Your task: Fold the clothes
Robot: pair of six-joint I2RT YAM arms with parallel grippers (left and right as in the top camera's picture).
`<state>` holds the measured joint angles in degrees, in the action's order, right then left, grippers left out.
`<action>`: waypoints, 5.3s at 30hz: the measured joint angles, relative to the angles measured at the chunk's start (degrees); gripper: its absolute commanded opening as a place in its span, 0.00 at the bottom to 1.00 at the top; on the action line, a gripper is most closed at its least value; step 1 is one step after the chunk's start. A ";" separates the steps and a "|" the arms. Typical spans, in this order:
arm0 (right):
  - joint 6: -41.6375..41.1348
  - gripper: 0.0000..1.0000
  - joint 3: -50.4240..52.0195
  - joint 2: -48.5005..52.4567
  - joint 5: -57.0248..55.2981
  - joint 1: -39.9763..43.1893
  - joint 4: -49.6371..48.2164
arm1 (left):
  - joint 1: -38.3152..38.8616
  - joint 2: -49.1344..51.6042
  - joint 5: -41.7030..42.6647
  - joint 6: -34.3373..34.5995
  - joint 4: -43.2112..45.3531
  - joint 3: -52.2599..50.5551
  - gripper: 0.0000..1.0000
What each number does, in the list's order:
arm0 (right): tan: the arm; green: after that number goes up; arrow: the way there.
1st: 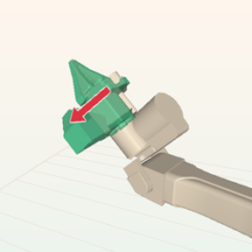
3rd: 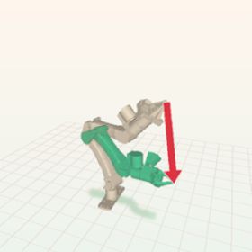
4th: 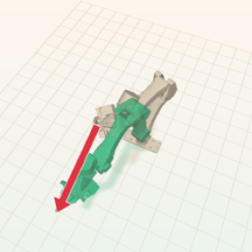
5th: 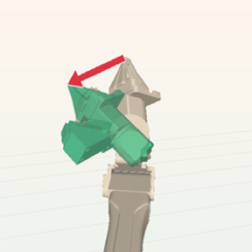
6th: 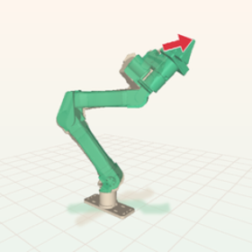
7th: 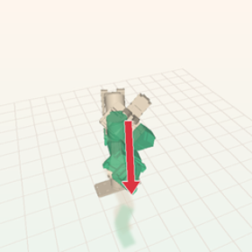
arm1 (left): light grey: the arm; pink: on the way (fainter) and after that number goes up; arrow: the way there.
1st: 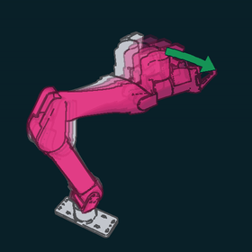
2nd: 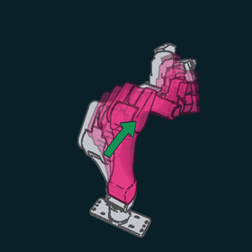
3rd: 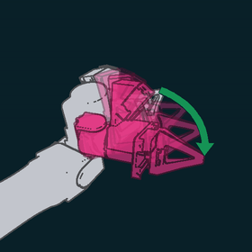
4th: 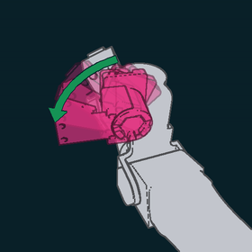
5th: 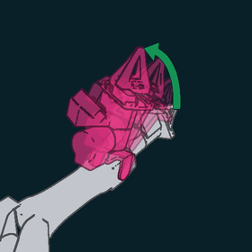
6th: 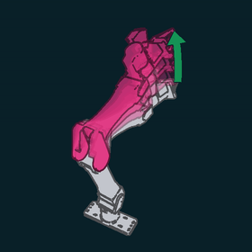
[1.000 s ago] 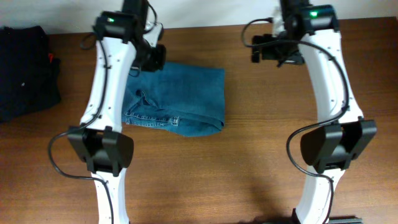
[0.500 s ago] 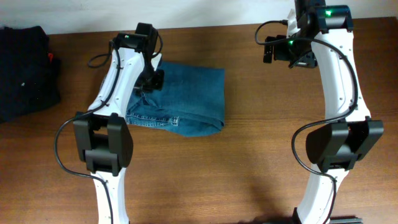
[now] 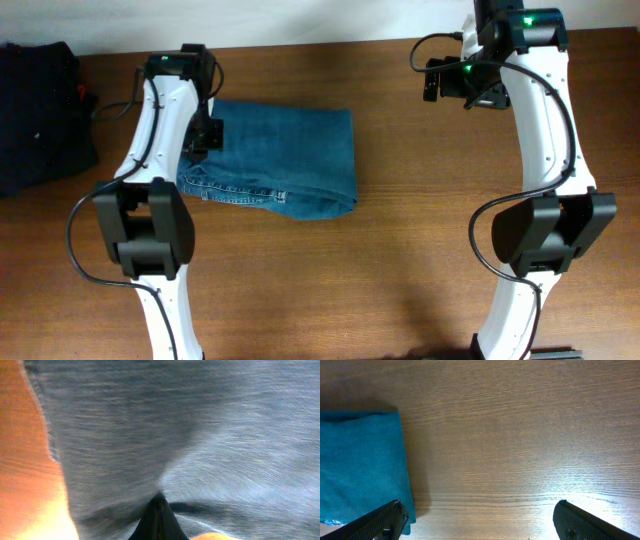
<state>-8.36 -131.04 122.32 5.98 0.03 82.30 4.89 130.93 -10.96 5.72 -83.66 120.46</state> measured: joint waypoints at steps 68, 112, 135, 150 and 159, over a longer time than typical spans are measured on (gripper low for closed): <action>0.02 0.98 0.02 0.00 0.00 0.00 0.00 | 7.08 -4.35 8.13 0.63 14.12 7.93 0.00; 0.02 0.98 0.02 0.00 0.00 0.00 0.00 | 14.67 -14.58 19.63 24.72 11.52 -12.15 0.99; 0.04 0.99 0.02 0.00 0.00 0.00 0.00 | 15.06 -21.07 3.15 48.87 3.67 -17.31 0.99; 0.02 0.99 0.04 0.00 0.00 0.00 0.02 | 17.31 -47.65 4.02 54.60 23.91 -47.84 1.00; 0.00 0.99 0.04 0.00 0.00 0.00 0.00 | 17.33 -47.04 8.00 62.60 49.64 -67.63 0.99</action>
<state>-8.36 -131.00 122.32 5.98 0.03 82.30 22.22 83.90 -2.96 68.31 -34.02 52.84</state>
